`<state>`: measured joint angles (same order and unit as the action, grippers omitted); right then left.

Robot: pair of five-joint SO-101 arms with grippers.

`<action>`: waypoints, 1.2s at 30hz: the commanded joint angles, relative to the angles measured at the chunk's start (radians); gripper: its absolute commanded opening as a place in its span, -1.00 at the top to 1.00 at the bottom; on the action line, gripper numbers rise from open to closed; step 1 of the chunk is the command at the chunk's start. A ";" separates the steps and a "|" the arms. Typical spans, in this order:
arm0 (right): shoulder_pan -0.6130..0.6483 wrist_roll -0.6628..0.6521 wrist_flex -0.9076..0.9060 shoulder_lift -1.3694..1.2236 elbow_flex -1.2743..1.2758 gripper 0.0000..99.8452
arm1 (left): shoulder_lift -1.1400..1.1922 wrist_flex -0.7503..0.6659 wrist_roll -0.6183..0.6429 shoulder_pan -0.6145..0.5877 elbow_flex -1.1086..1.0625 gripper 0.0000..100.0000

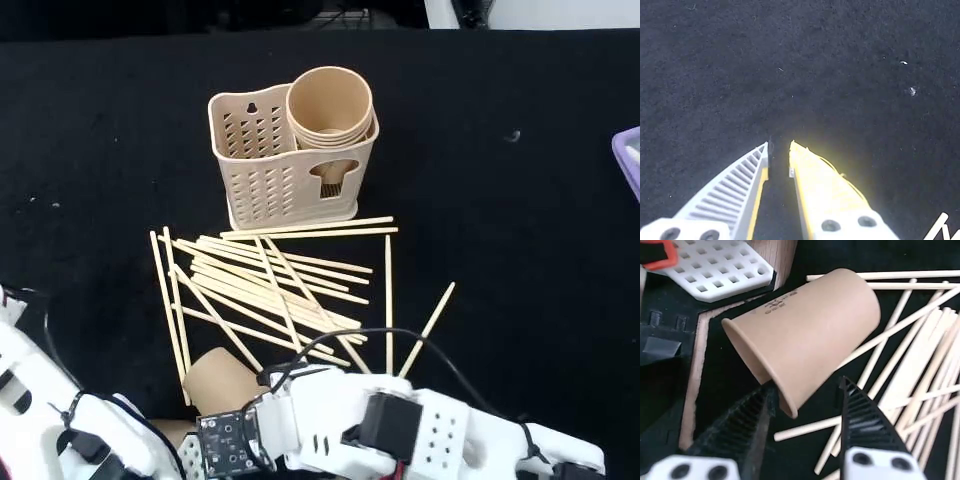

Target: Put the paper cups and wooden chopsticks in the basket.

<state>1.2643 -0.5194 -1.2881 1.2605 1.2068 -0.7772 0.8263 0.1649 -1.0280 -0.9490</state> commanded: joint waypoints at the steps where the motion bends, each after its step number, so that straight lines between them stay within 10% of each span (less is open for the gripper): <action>1: -0.017 0.002 0.146 -0.002 0.082 0.61 | -0.014 -0.014 0.009 -0.012 0.050 0.83; 8: -0.247 0.000 0.298 -0.001 0.051 0.99 | -0.014 -0.014 0.011 -0.012 0.047 0.83; 36: -0.974 0.083 -0.055 -0.255 -1.150 0.98 | -0.025 -0.005 0.003 0.317 -0.056 0.83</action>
<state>0.3728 -0.4918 -1.2988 1.1669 0.3153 -0.7772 0.8263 0.1649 -0.7672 -1.0027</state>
